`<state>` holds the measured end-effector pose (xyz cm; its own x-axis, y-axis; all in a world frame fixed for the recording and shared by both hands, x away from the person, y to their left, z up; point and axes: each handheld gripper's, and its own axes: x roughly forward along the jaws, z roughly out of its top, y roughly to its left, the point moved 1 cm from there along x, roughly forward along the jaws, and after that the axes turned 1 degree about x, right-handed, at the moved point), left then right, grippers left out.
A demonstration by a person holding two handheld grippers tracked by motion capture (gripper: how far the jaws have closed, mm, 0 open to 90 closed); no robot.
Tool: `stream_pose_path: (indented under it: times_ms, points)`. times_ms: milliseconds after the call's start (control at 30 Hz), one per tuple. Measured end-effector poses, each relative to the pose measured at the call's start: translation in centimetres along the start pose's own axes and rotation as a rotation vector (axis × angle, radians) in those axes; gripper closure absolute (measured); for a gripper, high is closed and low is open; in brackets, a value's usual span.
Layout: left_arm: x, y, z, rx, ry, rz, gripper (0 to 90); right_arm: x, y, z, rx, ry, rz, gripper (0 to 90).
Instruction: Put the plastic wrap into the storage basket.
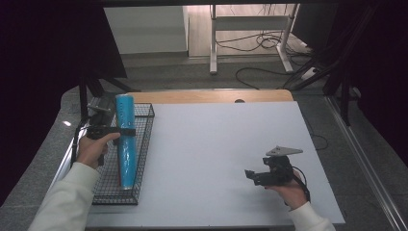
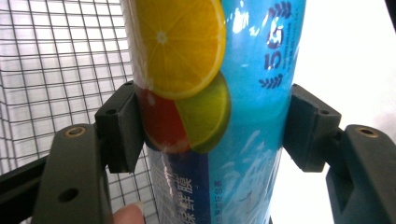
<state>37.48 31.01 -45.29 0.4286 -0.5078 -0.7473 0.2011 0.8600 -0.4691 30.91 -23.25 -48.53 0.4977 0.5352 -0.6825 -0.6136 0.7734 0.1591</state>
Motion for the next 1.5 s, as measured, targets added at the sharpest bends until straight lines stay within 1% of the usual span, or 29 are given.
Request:
stream_pose_path:
  times_ms: [100,200,233,333,433,633,733,767,833,867,900,933,1000,1067,1167,1233,1267,1300,1367,1400,1433,1500]
  points:
    - [1.0,0.4,0.4,-0.034,0.012,0.016,31.5,0.0,0.0,0.0,-0.001,0.001,-0.001,10.9]
    - [2.2,0.5,0.7,-0.054,0.027,0.036,31.4,0.1,0.0,0.0,-0.001,0.004,0.001,10.9]
    - [2.6,0.6,0.8,-0.062,0.034,0.037,31.4,0.1,0.0,0.0,0.000,0.003,0.002,10.9]
    - [3.5,0.8,0.9,-0.069,0.048,0.046,31.4,0.1,0.0,0.0,0.001,0.002,0.002,10.9]
    - [4.2,1.2,1.0,-0.087,0.054,0.046,31.3,0.0,-0.2,0.0,0.004,0.000,-0.001,10.9]
    - [5.5,2.1,1.0,-0.129,0.076,0.072,30.4,0.1,-0.3,-0.1,0.010,0.007,-0.003,10.9]
    - [6.2,2.6,1.0,-0.145,0.098,0.076,30.0,0.2,-0.3,-0.1,0.010,0.009,-0.005,10.9]
    - [6.4,2.7,1.0,-0.153,0.098,0.081,29.9,0.2,-0.3,-0.1,0.010,0.009,-0.006,10.9]
    - [6.7,2.9,1.0,-0.165,0.101,0.104,29.5,0.2,-0.3,-0.1,0.013,0.009,-0.006,10.9]
    - [6.8,3.1,0.9,-0.161,0.113,0.127,29.2,0.2,-0.4,-0.1,0.013,0.008,-0.007,10.9]
    - [6.9,3.2,0.8,-0.156,0.106,0.122,28.5,0.1,-0.4,-0.1,0.013,0.007,-0.006,10.9]
    - [6.8,3.2,0.7,-0.169,0.093,0.114,27.7,0.1,-0.4,-0.1,0.014,0.008,-0.004,10.9]
    - [6.3,3.0,0.8,-0.179,0.065,0.085,24.4,0.1,-0.3,-0.1,0.014,0.007,0.000,10.9]
    - [5.5,2.4,0.9,-0.166,0.031,0.085,20.7,0.1,-0.3,-0.1,0.014,0.007,0.003,10.9]
    - [4.1,1.3,0.9,-0.143,-0.018,0.070,17.4,0.2,-0.3,-0.1,0.014,0.006,0.000,10.9]
    - [3.3,0.7,0.7,-0.122,-0.036,0.070,16.4,0.2,-0.4,0.0,0.013,0.002,-0.002,10.9]
    - [2.7,0.3,0.5,-0.099,-0.049,0.070,16.2,0.1,-0.4,0.0,0.013,0.000,0.000,10.9]
    - [2.3,0.0,0.3,-0.088,-0.061,0.066,16.1,0.1,-0.5,0.0,0.012,-0.004,-0.001,10.9]
    - [1.3,-0.8,-0.2,-0.045,-0.091,0.051,16.2,0.1,-0.6,0.0,0.009,-0.007,-0.004,10.9]
    - [0.8,-1.3,-0.5,-0.018,-0.100,0.045,17.8,0.1,-0.6,0.0,0.009,-0.008,-0.001,10.9]
    - [0.3,-2.0,-1.0,0.024,-0.108,0.025,19.8,0.1,-0.7,-0.1,0.005,-0.008,-0.001,10.9]
    - [-0.7,-2.9,-1.8,0.060,-0.141,-0.007,20.9,0.1,-0.7,-0.2,0.001,-0.010,-0.002,10.9]
